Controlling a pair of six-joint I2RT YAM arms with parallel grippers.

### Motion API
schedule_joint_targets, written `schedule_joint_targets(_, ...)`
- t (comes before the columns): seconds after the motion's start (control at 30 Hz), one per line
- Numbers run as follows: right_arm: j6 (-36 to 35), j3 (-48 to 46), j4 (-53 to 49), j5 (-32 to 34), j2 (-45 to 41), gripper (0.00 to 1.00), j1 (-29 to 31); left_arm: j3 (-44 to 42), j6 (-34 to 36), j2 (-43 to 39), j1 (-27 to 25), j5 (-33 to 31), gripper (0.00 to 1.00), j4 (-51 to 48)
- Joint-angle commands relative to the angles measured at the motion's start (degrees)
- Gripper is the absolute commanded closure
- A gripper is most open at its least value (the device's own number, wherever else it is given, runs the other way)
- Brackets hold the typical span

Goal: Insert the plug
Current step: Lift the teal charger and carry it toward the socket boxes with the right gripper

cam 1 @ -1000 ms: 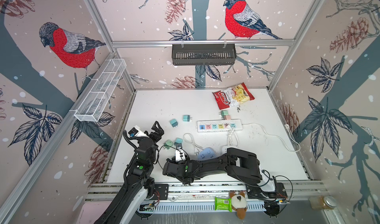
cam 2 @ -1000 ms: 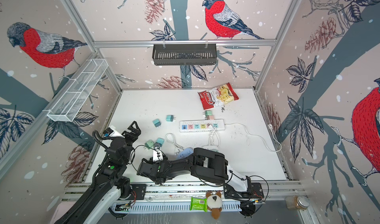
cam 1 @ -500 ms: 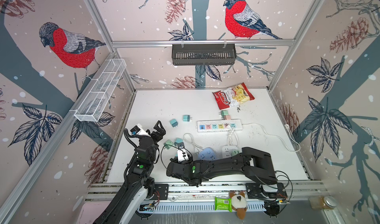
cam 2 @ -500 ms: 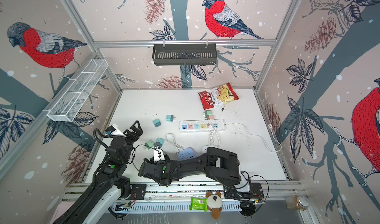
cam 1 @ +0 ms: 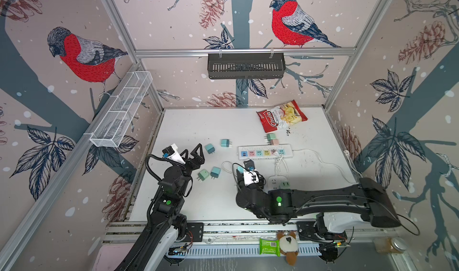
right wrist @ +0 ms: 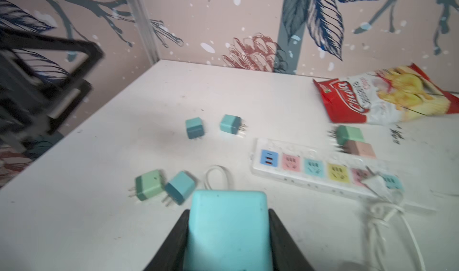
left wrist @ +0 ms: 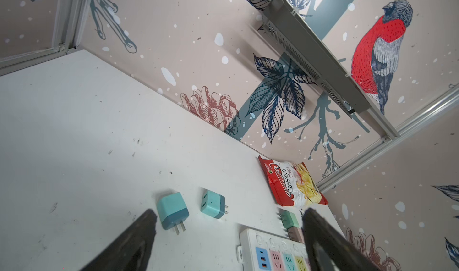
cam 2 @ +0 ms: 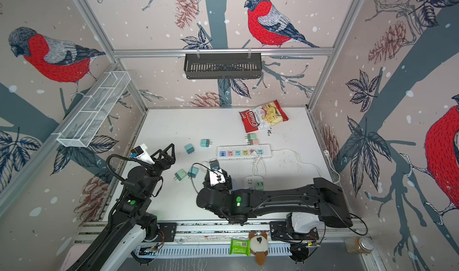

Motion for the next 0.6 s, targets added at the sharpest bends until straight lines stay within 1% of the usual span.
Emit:
schedule_joint_targets(0.0,-3.3,-11.1,11.5,1.7,-7.0,0.97,-0.5,0.9,2.8,0.3,-1.3,3.0,0.1,3.9)
schedule_joint_targets(0.03,-3.8,-14.0,11.8,2.2,-9.3,0.97,-0.4,1.0,2.8,0.6,-2.0,3.7,0.11,4.4)
schedule_joint_targets(0.13,1.2,-17.2,4.7,6.6,-15.6,0.97,-0.7,2.1,4.0,1.4,-5.5,5.5,0.14,5.4)
schedule_joint_targets(0.2,0.8,-19.4,4.4,6.6,-19.5,0.97,-0.7,3.4,5.4,1.9,-8.5,5.8,0.16,4.7)
schedule_joint_targets(0.33,-1.9,-25.8,9.9,6.7,-26.2,0.97,-0.9,5.2,7.6,2.6,-14.2,6.3,0.19,3.8)
schedule_joint_targets(0.57,-10.5,-32.5,22.1,1.5,-33.2,0.98,-1.2,6.9,11.3,3.4,-23.2,8.7,0.22,5.4)
